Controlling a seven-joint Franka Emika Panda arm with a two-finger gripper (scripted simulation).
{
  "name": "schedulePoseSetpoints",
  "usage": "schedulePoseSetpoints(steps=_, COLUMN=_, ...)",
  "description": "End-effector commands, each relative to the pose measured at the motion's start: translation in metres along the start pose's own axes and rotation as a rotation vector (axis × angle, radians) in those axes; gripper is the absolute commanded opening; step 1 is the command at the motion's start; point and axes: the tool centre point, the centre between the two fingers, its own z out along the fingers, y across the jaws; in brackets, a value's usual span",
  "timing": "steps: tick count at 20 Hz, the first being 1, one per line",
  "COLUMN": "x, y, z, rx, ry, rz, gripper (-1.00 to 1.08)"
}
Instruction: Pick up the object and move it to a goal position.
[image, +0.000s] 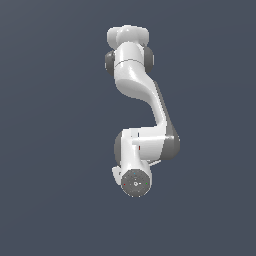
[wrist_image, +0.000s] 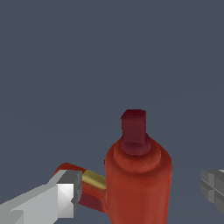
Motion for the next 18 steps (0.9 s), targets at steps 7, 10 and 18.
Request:
schedulePoseSetpoints(steps=7, x=-0.001, y=0.000, z=0.014, rx=0.000, ry=-0.001, rz=0.000, gripper=1.08)
schedulePoseSetpoints(steps=10, x=-0.001, y=0.000, z=0.019, rx=0.000, ry=-0.001, rz=0.000, gripper=1.08)
schedulePoseSetpoints(steps=18, x=0.000, y=0.000, z=0.027, rx=0.001, ry=-0.001, rz=-0.001, gripper=1.08)
